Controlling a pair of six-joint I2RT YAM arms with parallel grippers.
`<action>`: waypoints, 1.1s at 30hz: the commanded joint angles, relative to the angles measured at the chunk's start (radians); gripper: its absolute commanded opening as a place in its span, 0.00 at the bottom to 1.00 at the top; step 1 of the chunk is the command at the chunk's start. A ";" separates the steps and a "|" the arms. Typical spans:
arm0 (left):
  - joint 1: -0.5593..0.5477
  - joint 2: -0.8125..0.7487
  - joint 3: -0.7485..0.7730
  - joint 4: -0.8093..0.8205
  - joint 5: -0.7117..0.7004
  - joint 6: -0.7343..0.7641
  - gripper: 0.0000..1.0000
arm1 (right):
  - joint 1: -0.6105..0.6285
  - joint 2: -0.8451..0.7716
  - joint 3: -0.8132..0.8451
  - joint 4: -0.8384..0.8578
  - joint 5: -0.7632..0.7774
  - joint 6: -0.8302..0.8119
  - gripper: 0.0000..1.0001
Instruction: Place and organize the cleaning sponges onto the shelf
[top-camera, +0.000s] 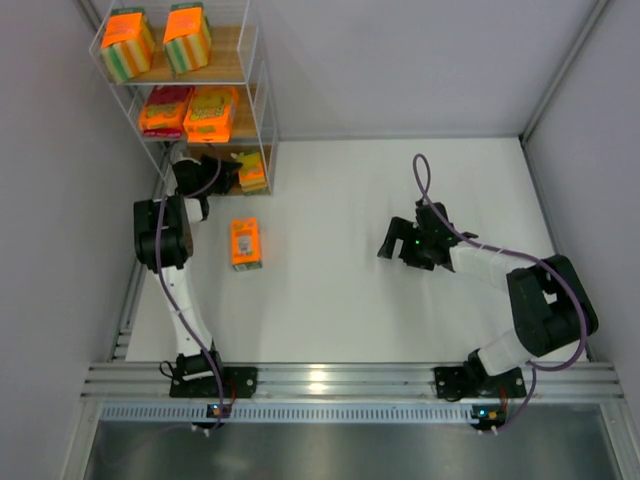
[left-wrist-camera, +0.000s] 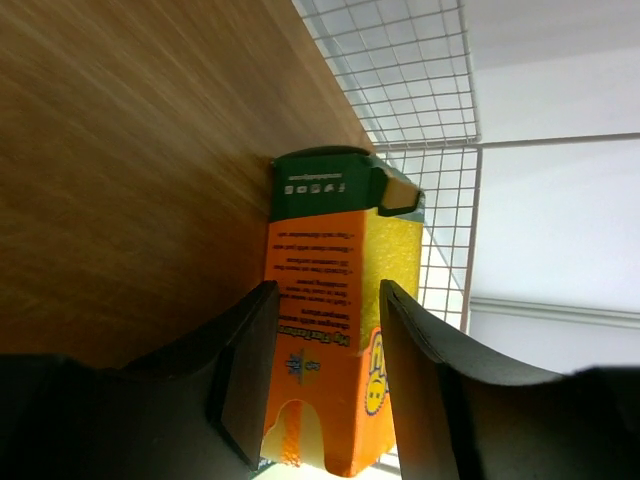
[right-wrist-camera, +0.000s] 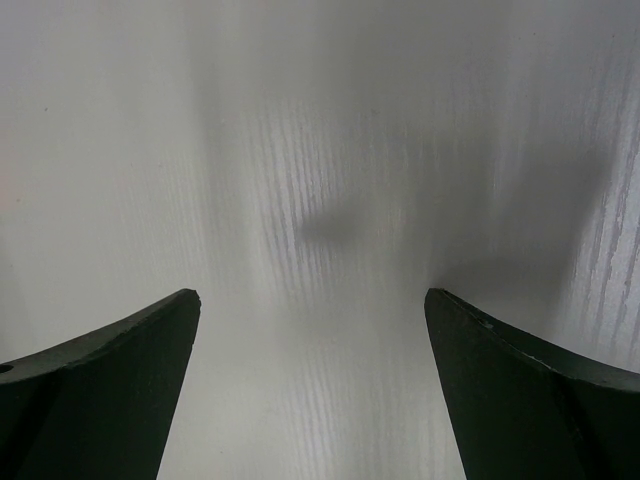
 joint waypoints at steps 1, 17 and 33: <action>-0.024 0.055 0.072 0.014 0.000 -0.022 0.50 | -0.012 0.007 0.017 0.041 0.001 -0.004 0.98; -0.039 0.089 0.163 0.014 0.082 0.045 0.58 | -0.012 0.037 0.026 0.033 -0.006 -0.013 0.99; 0.000 -0.137 -0.156 0.121 -0.015 -0.001 0.65 | -0.011 0.021 0.002 0.077 -0.090 -0.016 0.99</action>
